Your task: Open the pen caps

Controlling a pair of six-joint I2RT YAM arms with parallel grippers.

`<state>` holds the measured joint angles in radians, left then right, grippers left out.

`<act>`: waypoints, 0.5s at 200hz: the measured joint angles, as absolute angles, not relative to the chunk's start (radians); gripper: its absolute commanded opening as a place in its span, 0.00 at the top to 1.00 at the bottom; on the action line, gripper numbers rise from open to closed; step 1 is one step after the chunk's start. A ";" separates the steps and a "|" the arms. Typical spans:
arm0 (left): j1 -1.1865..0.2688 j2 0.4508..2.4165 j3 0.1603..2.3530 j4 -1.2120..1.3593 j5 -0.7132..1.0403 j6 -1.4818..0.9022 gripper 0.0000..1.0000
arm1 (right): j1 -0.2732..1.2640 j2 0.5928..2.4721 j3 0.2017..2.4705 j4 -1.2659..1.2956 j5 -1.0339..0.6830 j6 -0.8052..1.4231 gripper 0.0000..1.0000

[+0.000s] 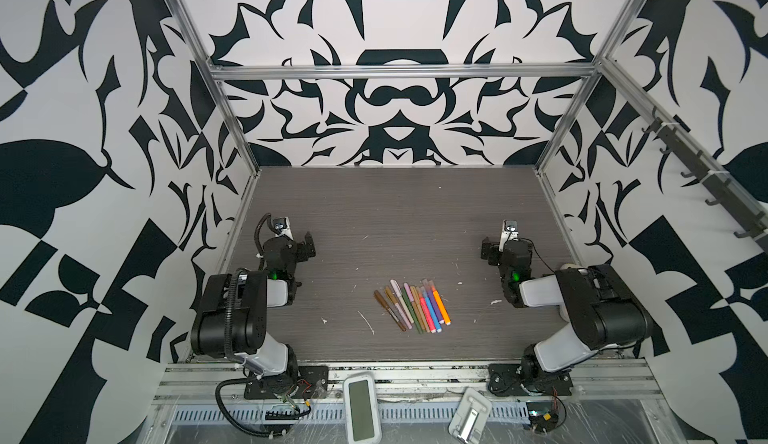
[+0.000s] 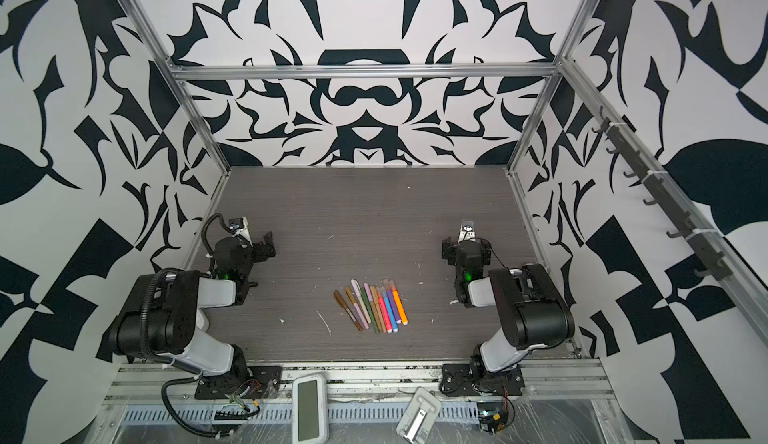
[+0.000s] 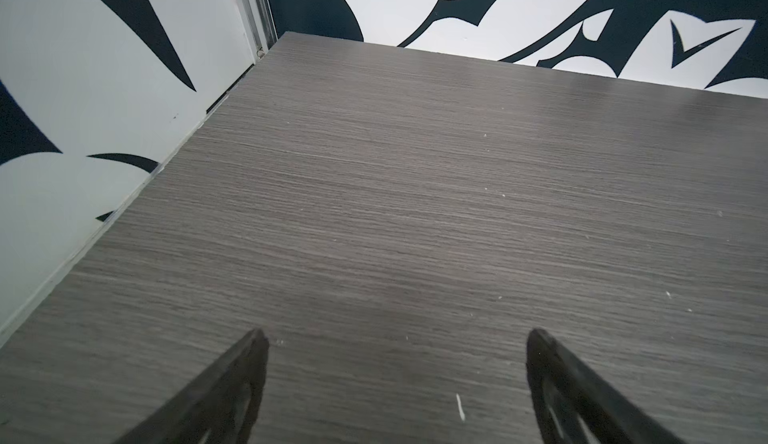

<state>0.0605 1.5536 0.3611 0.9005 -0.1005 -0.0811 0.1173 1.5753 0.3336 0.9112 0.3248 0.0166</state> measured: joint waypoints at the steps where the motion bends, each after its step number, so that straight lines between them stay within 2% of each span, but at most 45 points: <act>1: 0.060 1.554 0.361 0.900 -0.101 -0.081 0.00 | 0.117 1.575 0.334 0.911 0.325 0.017 0.00; 100: 0.060 1.554 0.361 0.900 -0.102 -0.080 0.01 | 0.122 1.575 0.325 0.925 0.250 -0.004 0.00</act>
<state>0.0601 1.5536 0.3611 0.9005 -0.1020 -0.0795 0.1223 1.5753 0.3248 0.9249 0.2501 -0.0044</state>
